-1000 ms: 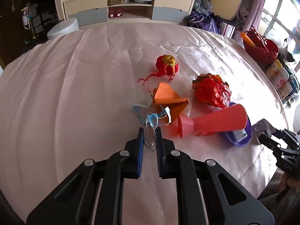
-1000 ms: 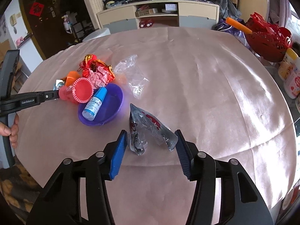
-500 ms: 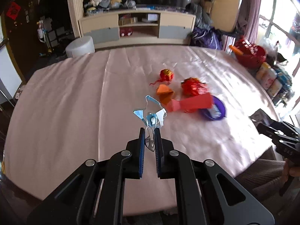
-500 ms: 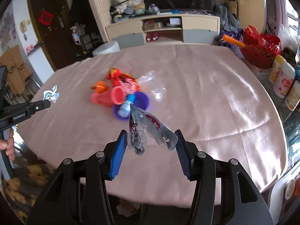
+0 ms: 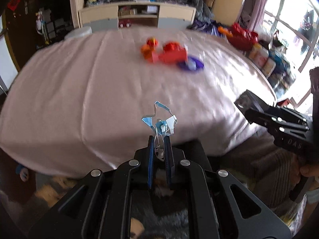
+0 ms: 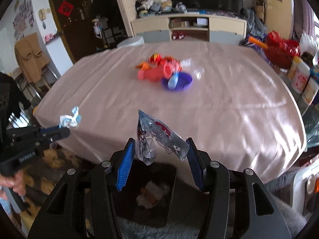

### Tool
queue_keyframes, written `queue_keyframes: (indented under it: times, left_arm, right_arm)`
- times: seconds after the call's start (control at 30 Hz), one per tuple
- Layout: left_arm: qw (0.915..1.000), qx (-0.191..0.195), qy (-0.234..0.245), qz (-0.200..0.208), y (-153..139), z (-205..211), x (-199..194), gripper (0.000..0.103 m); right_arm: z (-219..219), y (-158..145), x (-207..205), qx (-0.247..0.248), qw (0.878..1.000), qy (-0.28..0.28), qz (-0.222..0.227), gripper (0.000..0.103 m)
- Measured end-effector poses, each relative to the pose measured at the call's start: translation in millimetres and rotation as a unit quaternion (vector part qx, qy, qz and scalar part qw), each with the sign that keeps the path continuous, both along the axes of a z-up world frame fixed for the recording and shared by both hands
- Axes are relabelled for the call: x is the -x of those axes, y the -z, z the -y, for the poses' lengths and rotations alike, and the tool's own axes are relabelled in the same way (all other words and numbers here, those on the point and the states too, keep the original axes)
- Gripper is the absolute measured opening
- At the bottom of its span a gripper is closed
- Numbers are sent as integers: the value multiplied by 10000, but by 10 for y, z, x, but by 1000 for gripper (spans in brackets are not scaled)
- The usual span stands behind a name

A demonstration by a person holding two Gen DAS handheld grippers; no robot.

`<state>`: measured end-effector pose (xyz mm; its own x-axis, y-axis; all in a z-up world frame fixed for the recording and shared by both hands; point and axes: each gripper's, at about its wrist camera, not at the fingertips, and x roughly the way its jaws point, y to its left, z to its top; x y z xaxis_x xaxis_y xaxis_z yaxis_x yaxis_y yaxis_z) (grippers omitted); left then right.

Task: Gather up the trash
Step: 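Drop both wrappers into the black bin by opening both tools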

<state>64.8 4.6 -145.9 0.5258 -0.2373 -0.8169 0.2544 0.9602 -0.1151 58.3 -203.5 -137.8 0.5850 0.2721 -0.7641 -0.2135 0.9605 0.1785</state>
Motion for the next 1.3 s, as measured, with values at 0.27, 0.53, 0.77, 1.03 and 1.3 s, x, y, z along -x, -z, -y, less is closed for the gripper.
queue_keyframes:
  times: [0.27,0.53,0.77,1.03,1.3]
  left_arm:
    - [9969,-24,214,-757,705,181,286,9]
    - [9905,-135,120,-1364,1295,273,398,9]
    - [9880,-3,149,-1534,1377,307,335,14]
    - [9885,59,114,-1504,1312,270,293,50]
    - [9922,-116,-72,-1238,1095,222,295,94]
  right_arm:
    - [-138,517,189,24,9982,-10,-595,53]
    - [-199,1135,179,-97,9903,95,-1383,55]
    - [-283,1204,222,-74,9888,38,-1488,61]
    - [-247,1181,185,-199,9878,159,-1536,81]
    - [-29,941,143,-63,9904,425,-1316,99]
